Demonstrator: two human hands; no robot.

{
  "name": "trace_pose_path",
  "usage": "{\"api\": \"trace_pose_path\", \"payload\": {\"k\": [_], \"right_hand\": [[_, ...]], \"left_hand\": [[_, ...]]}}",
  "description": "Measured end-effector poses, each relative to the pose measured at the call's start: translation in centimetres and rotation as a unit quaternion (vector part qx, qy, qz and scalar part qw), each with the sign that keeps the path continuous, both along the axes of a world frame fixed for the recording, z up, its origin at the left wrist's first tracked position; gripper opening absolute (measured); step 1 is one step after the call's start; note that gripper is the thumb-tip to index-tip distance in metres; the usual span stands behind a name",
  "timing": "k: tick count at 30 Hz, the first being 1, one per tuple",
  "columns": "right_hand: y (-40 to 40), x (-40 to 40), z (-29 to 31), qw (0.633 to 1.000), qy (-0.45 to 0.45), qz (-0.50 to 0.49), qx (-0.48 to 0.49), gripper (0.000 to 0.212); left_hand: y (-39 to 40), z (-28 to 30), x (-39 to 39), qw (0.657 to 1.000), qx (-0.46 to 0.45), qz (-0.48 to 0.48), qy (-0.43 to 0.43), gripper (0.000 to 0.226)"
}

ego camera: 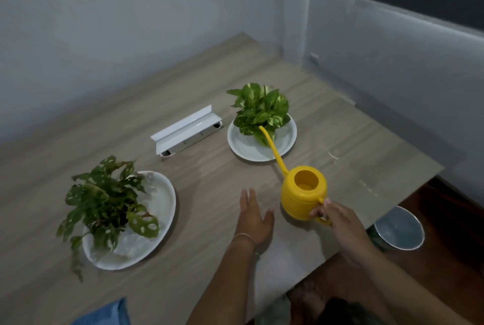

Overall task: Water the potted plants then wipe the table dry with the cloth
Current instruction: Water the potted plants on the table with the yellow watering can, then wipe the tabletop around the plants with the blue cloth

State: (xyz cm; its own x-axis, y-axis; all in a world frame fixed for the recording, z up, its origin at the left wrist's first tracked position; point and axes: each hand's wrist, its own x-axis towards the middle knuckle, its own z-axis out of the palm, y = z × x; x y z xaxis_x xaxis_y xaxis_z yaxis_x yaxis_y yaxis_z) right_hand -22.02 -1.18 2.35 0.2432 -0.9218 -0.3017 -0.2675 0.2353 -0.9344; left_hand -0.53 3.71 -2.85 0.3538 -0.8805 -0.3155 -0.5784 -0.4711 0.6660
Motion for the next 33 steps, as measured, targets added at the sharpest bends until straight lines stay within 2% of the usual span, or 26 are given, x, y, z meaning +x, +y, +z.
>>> {"api": "trace_pose_path", "payload": {"k": [12,21,28,33], "right_hand": [[-11.4,-4.3,-4.5,0.993,0.006,-0.120,-0.007,0.049],[-17.6,-1.9,-5.7,0.996,0.025,-0.085,-0.012,0.049],[-18.0,-0.9,-6.5,0.998,0.053,-0.027,-0.009,0.050],[-17.7,-0.3,-5.6,0.989,0.117,0.003,-0.088,0.051]], "left_hand": [[-5.1,-2.2,-1.4,0.998,0.038,0.027,0.034,0.083],[-5.3,-2.8,0.2,0.994,0.046,0.089,0.043,0.075],[-4.3,-3.1,0.8,0.991,0.048,0.113,0.049,0.071],[-2.7,-2.8,1.4,0.991,0.050,0.111,0.051,0.072]]}}
